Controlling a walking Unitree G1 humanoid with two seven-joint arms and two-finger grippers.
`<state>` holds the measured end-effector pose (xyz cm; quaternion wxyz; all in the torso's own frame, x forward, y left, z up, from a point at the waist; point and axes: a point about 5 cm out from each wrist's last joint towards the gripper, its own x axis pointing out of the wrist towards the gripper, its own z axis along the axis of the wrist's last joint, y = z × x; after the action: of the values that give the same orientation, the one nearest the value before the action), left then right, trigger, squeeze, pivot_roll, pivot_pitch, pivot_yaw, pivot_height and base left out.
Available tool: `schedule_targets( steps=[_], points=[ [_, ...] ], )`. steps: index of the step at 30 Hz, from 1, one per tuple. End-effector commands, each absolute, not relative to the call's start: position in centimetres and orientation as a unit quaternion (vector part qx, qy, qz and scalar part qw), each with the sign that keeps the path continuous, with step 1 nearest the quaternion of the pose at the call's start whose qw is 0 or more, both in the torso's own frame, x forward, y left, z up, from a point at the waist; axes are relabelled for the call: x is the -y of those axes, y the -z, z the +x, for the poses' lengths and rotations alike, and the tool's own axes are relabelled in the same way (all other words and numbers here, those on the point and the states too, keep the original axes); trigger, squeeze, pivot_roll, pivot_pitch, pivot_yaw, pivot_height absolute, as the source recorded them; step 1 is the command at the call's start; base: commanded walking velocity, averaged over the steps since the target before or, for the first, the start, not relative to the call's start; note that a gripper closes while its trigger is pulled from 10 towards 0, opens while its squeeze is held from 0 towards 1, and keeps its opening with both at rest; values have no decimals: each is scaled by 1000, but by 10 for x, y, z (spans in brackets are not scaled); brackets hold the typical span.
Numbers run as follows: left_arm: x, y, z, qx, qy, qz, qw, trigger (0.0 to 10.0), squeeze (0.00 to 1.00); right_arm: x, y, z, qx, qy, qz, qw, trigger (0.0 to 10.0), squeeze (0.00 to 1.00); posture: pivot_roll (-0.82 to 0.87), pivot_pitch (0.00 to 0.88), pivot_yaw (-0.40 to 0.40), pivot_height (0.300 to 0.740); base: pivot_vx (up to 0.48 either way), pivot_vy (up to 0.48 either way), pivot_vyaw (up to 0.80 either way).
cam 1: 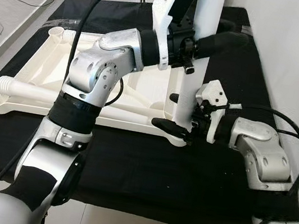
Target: Building children table
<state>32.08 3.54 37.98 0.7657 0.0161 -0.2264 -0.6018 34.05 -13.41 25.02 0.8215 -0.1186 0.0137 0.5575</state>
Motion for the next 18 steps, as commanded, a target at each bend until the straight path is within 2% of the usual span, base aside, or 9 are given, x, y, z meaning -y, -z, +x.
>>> schedule_targets(
  steps=[1,2,3,10,17,18],
  points=[
    [-26,-369,319,206,620,25,757,0,0,110,-246,338,-20,-615,-120,779,8706,0,-37,212,104,740,0,0,0],
    [-26,-369,319,206,620,25,757,0,0,110,-246,338,-20,-615,-120,779,8706,0,-37,212,104,740,0,0,0],
    [-25,-368,318,205,622,26,755,0,0,109,-246,340,-20,-625,-115,772,0,0,-33,212,103,740,0,0,0],
    [-22,-368,314,208,627,31,750,0,0,105,-241,343,-26,-657,-113,745,0,0,-27,212,98,740,0,0,0],
    [-20,-368,311,213,626,35,749,0,0,107,-234,346,-31,-660,-115,742,0,0,-32,208,98,740,0,0,0],
    [-20,-368,310,214,621,29,754,10000,1000,109,-231,346,-31,-653,-115,748,0,0,-38,208,93,740,0,0,0]
  ],
)
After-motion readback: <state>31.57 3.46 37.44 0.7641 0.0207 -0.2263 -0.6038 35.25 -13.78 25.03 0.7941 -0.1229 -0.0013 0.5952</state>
